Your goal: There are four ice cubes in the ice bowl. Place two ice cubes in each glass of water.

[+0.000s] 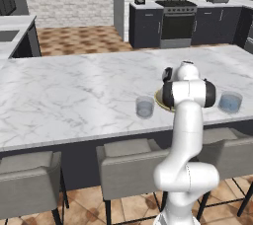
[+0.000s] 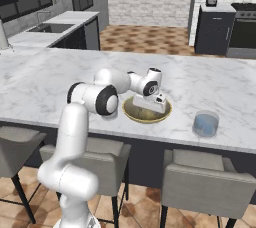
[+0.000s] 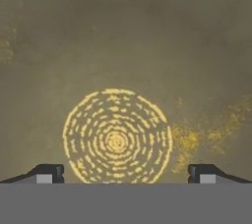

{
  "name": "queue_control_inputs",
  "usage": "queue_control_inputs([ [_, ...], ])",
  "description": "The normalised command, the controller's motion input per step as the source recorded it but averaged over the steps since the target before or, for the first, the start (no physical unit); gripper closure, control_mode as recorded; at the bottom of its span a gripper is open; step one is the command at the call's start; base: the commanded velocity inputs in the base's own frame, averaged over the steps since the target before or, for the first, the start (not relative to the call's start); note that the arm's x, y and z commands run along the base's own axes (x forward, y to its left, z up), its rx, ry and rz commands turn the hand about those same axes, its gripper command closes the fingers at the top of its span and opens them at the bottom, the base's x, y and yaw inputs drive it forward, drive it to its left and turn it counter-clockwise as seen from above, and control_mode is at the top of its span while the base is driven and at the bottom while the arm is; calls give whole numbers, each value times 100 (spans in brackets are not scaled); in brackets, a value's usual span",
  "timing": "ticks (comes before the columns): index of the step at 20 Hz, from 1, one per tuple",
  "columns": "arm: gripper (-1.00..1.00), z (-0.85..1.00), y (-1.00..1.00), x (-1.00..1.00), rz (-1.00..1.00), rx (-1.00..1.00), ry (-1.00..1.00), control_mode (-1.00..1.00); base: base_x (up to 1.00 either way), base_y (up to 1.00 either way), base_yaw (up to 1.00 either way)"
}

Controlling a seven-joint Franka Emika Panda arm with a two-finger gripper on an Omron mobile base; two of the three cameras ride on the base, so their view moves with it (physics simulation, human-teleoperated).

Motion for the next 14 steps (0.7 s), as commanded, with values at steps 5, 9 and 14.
queue_control_inputs([
  [5,-100,-23,0,5,0,0,0,-100,0,0,0],
  [9,-100,-15,0,9,0,0,0,-100,0,0,0],
  [14,-100,-7,0,1,0,0,0,-100,0,0,0],
])
